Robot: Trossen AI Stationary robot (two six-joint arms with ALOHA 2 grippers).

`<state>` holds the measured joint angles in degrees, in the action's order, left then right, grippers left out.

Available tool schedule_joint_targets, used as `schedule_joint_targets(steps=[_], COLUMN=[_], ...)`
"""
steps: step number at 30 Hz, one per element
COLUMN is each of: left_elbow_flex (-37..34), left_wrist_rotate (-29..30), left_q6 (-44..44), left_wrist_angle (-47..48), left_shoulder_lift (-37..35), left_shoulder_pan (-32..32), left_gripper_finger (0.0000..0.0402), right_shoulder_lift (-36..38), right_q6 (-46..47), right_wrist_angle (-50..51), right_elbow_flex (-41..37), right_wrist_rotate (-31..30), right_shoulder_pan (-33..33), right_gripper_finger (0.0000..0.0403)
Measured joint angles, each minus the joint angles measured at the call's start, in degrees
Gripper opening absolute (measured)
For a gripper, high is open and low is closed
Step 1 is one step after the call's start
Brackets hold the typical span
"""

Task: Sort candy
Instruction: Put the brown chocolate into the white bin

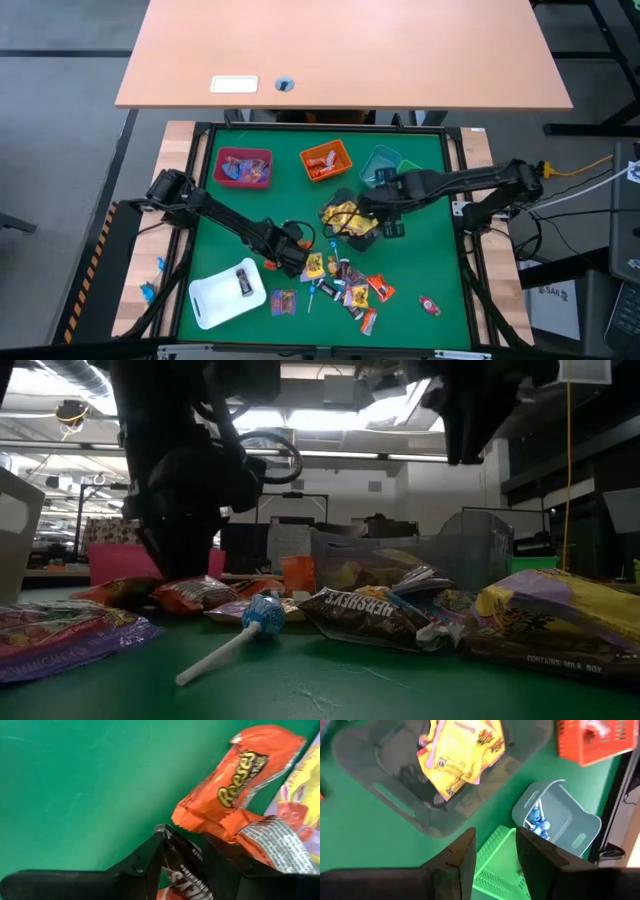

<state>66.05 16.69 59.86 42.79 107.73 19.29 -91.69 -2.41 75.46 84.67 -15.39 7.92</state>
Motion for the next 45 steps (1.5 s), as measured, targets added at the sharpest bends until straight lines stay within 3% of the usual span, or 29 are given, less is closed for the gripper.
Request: schedule_joint_targets(steps=[8, 18, 23, 45], left_elbow_flex=[-1.16, -1.16, -1.16, -1.4], left_wrist_rotate=[-0.98, -1.27, -1.29, -1.46], left_q6=[-0.02, -0.42, -0.44, -0.57], left_wrist_angle=[-1.93, -1.9, -1.74, -1.07], left_shoulder_lift=[-0.11, -0.11, -0.11, -5.65], left_shoulder_pan=[0.22, 0.24, 0.24, 0.25], left_gripper_finger=[0.0116, 0.0041, 0.0005, 0.0], right_shoulder_lift=[12.24, 22.09, 22.92, 22.9], right_q6=[5.44, 12.52, 12.63, 12.61], right_wrist_angle=[-8.28, -18.93, -22.36, -26.56], right_elbow_flex=[-15.08, -30.28, -33.21, -37.12], right_wrist_rotate=[0.01, 0.05, 0.05, 0.05], right_shoulder_pan=[0.0, 0.0, 0.0, 0.0], right_gripper_finger=[0.0138, 0.0138, 0.0138, 0.0138])
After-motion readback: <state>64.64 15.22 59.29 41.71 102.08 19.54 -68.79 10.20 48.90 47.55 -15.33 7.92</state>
